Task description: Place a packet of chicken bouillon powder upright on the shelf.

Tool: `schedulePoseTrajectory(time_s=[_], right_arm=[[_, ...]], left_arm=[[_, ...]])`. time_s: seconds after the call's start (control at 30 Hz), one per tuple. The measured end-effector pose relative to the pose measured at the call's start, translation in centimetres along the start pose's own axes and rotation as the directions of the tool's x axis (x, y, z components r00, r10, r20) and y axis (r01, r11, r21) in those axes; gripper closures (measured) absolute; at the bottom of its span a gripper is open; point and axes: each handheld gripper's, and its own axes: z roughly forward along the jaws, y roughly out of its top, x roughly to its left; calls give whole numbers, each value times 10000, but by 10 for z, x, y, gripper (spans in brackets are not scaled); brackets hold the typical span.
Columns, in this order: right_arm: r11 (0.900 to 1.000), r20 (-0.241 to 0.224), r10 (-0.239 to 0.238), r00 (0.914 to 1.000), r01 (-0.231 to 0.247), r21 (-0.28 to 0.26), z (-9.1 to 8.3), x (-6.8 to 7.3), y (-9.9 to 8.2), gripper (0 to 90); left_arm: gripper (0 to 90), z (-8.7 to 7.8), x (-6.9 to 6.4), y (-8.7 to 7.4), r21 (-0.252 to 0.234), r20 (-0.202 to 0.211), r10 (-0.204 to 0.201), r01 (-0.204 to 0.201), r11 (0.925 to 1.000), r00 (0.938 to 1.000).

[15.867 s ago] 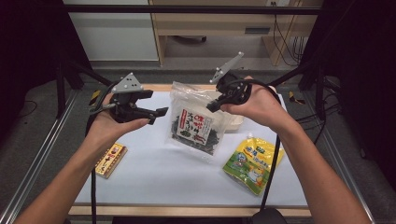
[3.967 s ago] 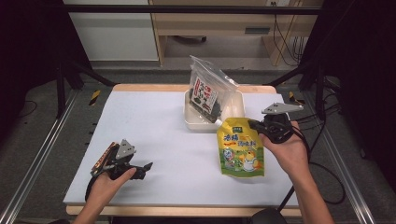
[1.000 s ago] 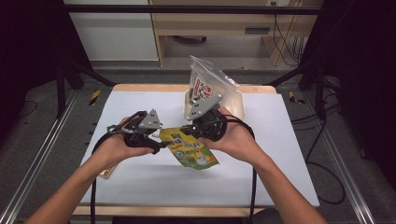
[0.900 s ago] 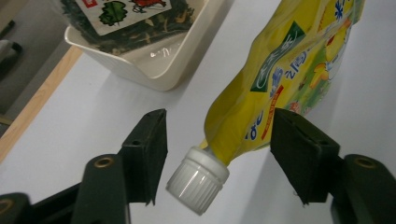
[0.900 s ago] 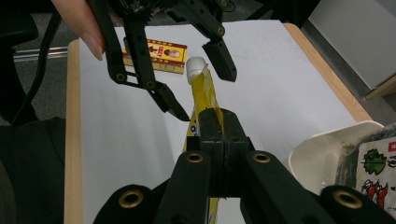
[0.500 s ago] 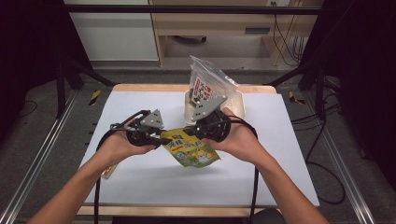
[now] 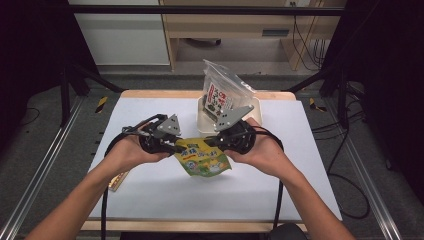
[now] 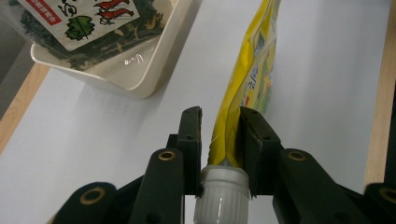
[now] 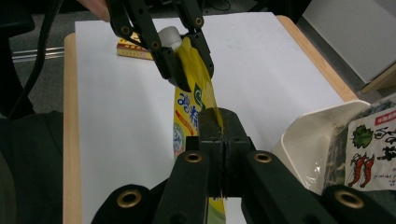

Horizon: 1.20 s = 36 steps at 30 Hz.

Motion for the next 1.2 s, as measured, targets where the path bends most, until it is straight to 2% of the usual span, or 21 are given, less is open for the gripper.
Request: schedulePoseTrajectory(time_s=[0.1,0.2,0.33,0.37,0.43,0.47,0.53,0.67,0.83,0.97,1.13,1.17,1.2], right_arm=[[9999,-13,97,10000,-97,132,0,-1,-4,885],[9995,19,206,9998,-206,245,-1,-3,-9,859],[9981,132,218,9997,-225,580,-4,-4,-10,764],[9981,132,218,9997,-225,580,-4,-4,-10,764],[9947,327,126,9994,-158,1016,-6,-4,-8,642],[9947,327,126,9994,-158,1016,-6,-4,-8,642],[9896,655,-113,9978,18,1441,-7,-4,-5,545],[9825,727,-381,9966,241,1849,-8,-5,1,479],[9744,644,-536,9965,381,2217,-4,-7,4,467],[9639,505,-682,9964,528,2609,2,-9,2,521],[9571,262,-569,9980,470,2859,9,-12,-2,632],[9556,190,-519,9985,441,2912,12,-12,-3,683],[9556,190,-519,9985,441,2912,12,-12,-3,683]], left_arm=[[705,1,0,4,203,92,168,-170,9996,9998],[706,3,-2,8,166,97,296,-298,9994,9995],[707,4,-3,12,218,102,371,-373,9991,9993],[707,5,-3,12,183,90,371,-373,9991,9993],[707,6,-3,14,110,114,381,-382,9992,9992],[707,6,-3,15,150,148,380,-382,9992,9992],[707,7,-4,16,96,120,378,-379,9992,9992],[707,9,-5,19,38,125,447,-447,9990,9989],[708,10,-6,21,-17,116,483,-483,9988,9988],[708,11,-7,23,-71,145,508,-507,9987,9986],[708,12,-8,25,-86,173,521,-519,9986,9985],[708,12,-8,25,-92,192,531,-529,9986,9984],[708,13,-9,26,-117,192,534,-531,9985,9984]])
